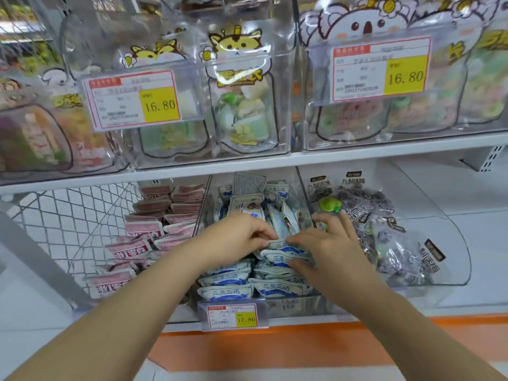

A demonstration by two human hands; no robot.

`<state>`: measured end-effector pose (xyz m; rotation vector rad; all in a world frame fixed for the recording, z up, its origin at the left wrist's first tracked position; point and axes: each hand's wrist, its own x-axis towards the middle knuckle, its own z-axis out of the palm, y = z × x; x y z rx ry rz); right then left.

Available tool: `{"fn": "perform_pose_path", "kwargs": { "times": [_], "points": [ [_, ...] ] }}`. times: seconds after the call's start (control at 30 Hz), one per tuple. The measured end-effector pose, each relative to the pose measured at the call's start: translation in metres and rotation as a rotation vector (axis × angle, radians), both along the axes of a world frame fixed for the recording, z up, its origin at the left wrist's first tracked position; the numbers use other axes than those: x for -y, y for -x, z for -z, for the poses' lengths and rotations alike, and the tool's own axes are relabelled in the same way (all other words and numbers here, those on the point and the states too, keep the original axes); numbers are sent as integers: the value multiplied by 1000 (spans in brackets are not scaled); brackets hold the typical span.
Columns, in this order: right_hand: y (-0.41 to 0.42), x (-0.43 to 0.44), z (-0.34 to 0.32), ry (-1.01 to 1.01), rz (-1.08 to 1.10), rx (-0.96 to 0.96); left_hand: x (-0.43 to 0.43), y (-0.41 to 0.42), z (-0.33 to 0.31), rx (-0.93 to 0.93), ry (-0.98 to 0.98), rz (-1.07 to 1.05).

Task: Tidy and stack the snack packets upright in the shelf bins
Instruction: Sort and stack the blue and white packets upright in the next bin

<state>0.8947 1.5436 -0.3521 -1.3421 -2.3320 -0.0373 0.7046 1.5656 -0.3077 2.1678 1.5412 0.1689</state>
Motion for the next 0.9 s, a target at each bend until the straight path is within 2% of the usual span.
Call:
{"fn": "perform_pose_path", "kwargs": {
  "times": [0.07, 0.13, 0.2, 0.23, 0.37, 0.43, 0.5, 0.6, 0.8, 0.9],
  "points": [
    [3, -1, 0, 9, 3, 21, 3, 5, 1, -25, -45, 4],
    [6, -3, -2, 34, 0, 79, 2, 9, 0, 31, -94, -32],
    [8, -4, -8, 96, 13, 134, -3, 9, -2, 87, -97, -49],
    [8, -4, -10, 136, 15, 157, -5, 7, -1, 58, -81, -27],
    [7, -3, -11, 186, -23, 232, -16, 2, 9, -258, 0, 184],
    [6, -3, -10, 195, -27, 257, -22, 6, 13, -419, 13, 238],
    [7, -4, -11, 208, -20, 284, -28, 10, 12, -488, 1, 238],
    [9, -6, -13, 251, -1, 314, -39, 12, 9, -462, 29, 174],
    [10, -6, -16, 285, -2, 318, -63, 1, 4, -394, 307, 23],
    [11, -7, -16, 290, -5, 317, -68, -6, 2, -350, 387, 49]
  ]
}}
